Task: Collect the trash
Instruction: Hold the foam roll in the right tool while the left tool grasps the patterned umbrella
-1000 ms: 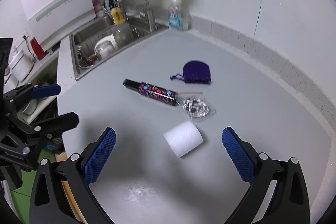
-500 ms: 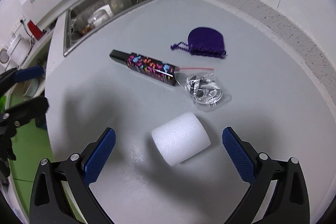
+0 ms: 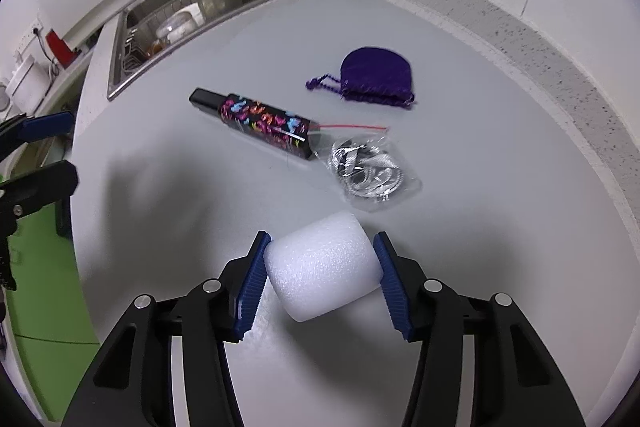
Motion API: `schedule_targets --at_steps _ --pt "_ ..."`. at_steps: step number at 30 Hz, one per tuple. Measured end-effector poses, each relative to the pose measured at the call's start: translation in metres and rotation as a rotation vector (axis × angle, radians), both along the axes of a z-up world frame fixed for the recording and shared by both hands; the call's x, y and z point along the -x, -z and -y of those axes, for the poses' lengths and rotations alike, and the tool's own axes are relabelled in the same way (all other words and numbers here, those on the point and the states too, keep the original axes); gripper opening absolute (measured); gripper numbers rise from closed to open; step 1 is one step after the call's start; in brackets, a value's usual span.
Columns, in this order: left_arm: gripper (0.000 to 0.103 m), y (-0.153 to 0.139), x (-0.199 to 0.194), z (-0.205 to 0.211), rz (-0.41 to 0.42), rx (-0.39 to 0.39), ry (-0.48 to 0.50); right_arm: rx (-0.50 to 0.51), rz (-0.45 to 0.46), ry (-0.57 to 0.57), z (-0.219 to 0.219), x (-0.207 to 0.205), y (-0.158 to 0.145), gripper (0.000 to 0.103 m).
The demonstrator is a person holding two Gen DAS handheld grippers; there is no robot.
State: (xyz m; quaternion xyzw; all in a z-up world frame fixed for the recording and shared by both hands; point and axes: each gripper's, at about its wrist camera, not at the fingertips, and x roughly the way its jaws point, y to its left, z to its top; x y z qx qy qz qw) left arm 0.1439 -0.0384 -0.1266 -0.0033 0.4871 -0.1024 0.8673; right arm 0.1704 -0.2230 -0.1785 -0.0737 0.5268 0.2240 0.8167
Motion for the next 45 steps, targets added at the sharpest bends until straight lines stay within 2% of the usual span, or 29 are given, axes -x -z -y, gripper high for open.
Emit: schedule_targets --at_steps 6,14,19,27,33,35,40,45 --pt "0.100 0.000 -0.013 0.013 0.011 -0.015 0.059 -0.023 0.027 0.020 0.013 0.002 -0.016 0.051" --pt "0.100 0.006 -0.045 0.035 0.019 -0.095 0.196 -0.050 0.032 0.042 0.027 0.010 -0.027 0.051" --pt "0.100 0.013 -0.065 0.046 0.012 -0.137 0.246 -0.064 0.029 0.047 0.030 0.010 -0.033 0.051" --pt "0.100 0.030 -0.089 0.068 -0.013 -0.240 0.474 -0.087 0.031 0.057 0.039 0.008 -0.042 0.051" --pt "0.100 0.043 -0.098 0.078 -0.040 -0.309 0.568 -0.088 0.034 0.067 0.046 0.005 -0.045 0.051" --pt "0.098 0.047 -0.101 0.081 -0.049 -0.326 0.599 -0.087 0.036 0.071 0.048 0.004 -0.046 0.051" --pt "0.079 0.058 -0.106 0.087 -0.094 -0.355 0.677 -0.091 0.037 0.082 0.052 0.002 -0.046 0.051" --pt "0.067 0.067 -0.111 0.093 -0.139 -0.351 0.744 -0.094 0.032 0.098 0.056 0.001 -0.045 0.052"
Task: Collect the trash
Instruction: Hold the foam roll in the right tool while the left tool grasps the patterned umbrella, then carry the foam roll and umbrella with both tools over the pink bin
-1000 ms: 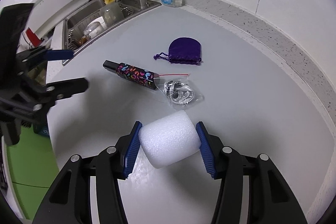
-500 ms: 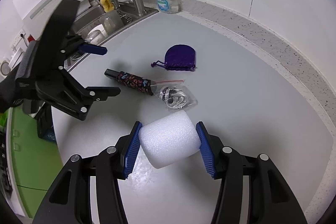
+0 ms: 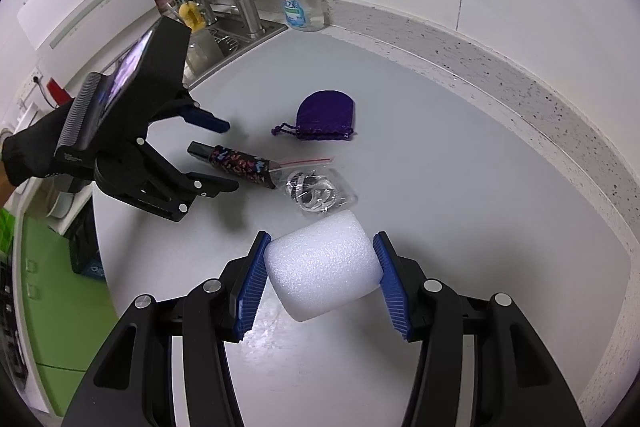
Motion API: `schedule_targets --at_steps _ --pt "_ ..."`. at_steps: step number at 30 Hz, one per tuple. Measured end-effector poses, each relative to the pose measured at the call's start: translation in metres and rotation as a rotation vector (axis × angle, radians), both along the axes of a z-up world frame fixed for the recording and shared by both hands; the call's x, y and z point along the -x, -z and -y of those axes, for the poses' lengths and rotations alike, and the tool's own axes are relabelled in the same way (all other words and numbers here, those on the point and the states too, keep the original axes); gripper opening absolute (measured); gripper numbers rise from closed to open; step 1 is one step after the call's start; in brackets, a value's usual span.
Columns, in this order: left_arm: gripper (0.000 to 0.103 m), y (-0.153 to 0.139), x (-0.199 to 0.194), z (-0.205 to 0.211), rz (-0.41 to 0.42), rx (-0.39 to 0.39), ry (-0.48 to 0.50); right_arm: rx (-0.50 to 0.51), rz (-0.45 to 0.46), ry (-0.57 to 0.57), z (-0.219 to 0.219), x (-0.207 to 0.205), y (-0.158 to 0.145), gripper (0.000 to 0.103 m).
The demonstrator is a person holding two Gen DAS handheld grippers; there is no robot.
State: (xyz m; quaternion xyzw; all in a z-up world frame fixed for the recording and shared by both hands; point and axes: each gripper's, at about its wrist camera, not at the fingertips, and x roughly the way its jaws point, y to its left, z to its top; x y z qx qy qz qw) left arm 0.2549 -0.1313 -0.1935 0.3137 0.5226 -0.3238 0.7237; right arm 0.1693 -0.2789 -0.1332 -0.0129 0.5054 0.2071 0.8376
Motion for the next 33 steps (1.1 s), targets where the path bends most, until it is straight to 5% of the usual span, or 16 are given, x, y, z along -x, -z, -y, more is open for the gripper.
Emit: schedule_targets --at_steps 12,33 --pt "0.024 0.004 0.001 -0.002 -0.051 -0.004 -0.003 -0.007 -0.005 0.006 0.001 -0.001 0.001 0.051" --pt "0.022 -0.038 0.042 -0.039 0.040 0.153 -0.316 -0.020 0.048 -0.068 -0.032 0.010 -0.014 0.052"
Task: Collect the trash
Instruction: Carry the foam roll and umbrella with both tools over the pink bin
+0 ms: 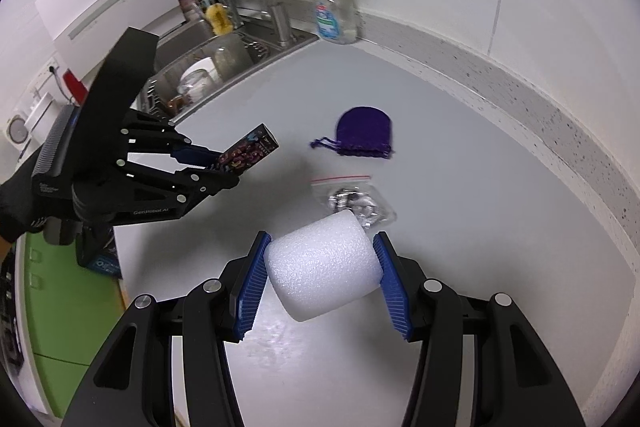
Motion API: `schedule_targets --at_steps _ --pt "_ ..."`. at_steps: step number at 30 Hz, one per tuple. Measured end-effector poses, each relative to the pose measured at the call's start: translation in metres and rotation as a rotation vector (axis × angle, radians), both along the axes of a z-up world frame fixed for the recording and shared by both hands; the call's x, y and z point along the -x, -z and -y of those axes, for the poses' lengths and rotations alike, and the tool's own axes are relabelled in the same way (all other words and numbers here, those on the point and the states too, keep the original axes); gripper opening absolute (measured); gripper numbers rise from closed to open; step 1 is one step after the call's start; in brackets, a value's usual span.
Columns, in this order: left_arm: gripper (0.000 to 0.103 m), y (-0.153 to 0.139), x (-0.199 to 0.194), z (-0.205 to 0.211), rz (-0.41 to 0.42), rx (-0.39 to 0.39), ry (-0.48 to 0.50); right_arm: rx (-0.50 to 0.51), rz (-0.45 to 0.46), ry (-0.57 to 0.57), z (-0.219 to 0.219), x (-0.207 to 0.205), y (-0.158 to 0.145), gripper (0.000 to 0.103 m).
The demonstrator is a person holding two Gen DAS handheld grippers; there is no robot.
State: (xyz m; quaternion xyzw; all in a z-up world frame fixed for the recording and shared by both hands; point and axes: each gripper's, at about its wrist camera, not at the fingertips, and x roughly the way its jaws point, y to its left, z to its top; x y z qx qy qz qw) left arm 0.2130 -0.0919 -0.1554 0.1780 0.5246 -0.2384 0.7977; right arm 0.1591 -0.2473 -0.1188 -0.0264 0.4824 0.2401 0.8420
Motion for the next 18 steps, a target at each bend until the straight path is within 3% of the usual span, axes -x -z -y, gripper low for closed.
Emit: schedule_targets --at_steps 8,18 --pt "0.022 -0.032 0.050 -0.025 0.077 0.037 -0.133 -0.013 0.044 -0.060 -0.022 0.023 -0.017 0.052" --pt "0.022 -0.061 0.130 -0.076 0.153 0.085 -0.299 -0.043 0.078 -0.198 -0.080 0.070 -0.027 0.051"
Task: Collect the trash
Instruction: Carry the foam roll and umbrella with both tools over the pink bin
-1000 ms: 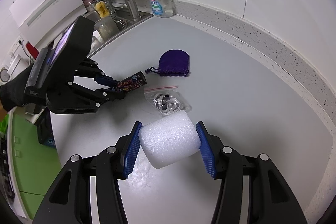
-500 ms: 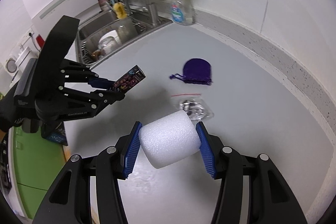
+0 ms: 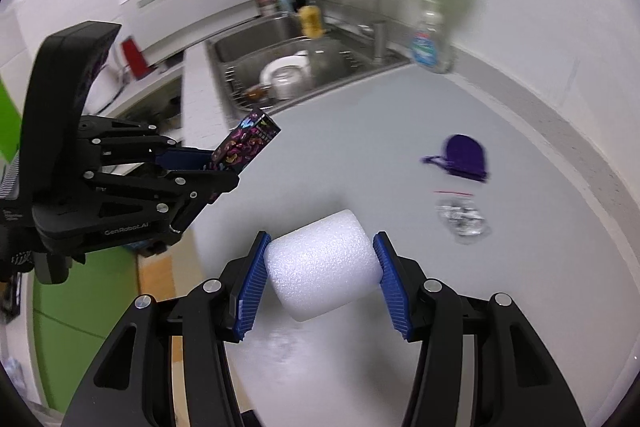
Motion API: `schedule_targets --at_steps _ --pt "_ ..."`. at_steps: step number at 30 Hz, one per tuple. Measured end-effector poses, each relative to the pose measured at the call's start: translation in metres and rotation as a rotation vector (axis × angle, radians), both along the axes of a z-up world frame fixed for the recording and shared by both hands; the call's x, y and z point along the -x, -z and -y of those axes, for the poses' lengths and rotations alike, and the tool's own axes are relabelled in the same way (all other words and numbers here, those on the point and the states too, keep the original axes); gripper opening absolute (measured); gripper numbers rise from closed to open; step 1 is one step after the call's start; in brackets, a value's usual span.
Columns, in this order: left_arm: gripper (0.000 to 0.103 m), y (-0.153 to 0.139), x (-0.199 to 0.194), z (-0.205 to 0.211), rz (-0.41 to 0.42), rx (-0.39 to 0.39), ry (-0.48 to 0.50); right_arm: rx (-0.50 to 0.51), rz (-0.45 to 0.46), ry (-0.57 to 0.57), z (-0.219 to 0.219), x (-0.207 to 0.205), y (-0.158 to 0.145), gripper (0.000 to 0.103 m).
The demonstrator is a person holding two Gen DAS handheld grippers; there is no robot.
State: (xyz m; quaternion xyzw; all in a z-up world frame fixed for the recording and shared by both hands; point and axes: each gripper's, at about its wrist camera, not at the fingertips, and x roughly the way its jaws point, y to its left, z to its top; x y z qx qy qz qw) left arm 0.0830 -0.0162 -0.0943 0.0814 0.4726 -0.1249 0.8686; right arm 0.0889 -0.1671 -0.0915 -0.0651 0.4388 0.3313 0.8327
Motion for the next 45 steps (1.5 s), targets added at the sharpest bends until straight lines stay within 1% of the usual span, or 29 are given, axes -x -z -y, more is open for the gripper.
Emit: schedule_targets --at_steps 4,8,13,18,20,24,27,31,32,33,34,35,41,45 --pt "0.022 0.002 0.031 -0.029 0.009 0.010 -0.083 -0.010 -0.001 -0.064 -0.028 0.018 0.002 0.052" --pt "0.022 0.009 0.066 -0.061 -0.002 0.019 -0.167 -0.019 -0.008 -0.133 -0.059 0.037 0.008 0.051" --pt "0.022 0.029 0.105 -0.098 -0.030 0.022 -0.261 -0.028 -0.027 -0.220 -0.099 0.063 0.020 0.052" --pt "0.022 0.062 0.133 -0.130 -0.074 0.032 -0.334 -0.023 -0.053 -0.289 -0.137 0.085 0.038 0.052" --pt "0.022 0.076 0.140 -0.139 -0.089 0.038 -0.357 -0.017 -0.068 -0.312 -0.152 0.093 0.051 0.052" --pt "0.022 0.116 0.153 -0.157 -0.134 0.057 -0.395 0.010 -0.098 -0.344 -0.177 0.100 0.080 0.052" --pt "0.022 0.145 0.159 -0.167 -0.164 0.064 -0.415 0.053 -0.121 -0.371 -0.195 0.106 0.113 0.052" --pt "0.022 0.190 0.165 -0.183 -0.196 0.079 -0.440 0.099 -0.160 -0.391 -0.210 0.111 0.164 0.052" --pt "0.022 0.203 0.166 -0.187 -0.202 0.082 -0.444 0.117 -0.169 -0.400 -0.216 0.112 0.184 0.052" --pt "0.022 0.215 0.167 -0.190 -0.206 0.084 -0.448 0.126 -0.177 -0.404 -0.220 0.112 0.195 0.052" --pt "0.022 0.225 0.168 -0.193 -0.210 0.088 -0.452 0.140 -0.188 -0.412 -0.225 0.112 0.214 0.051" --pt "0.022 0.237 0.169 -0.196 -0.214 0.091 -0.456 0.150 -0.195 -0.417 -0.229 0.112 0.227 0.052" --pt "0.022 0.305 0.174 -0.213 -0.235 0.114 -0.488 0.211 -0.236 -0.450 -0.257 0.108 0.330 0.052" --pt "0.022 0.340 0.173 -0.219 -0.249 0.120 -0.494 0.245 -0.255 -0.461 -0.273 0.105 0.380 0.052"
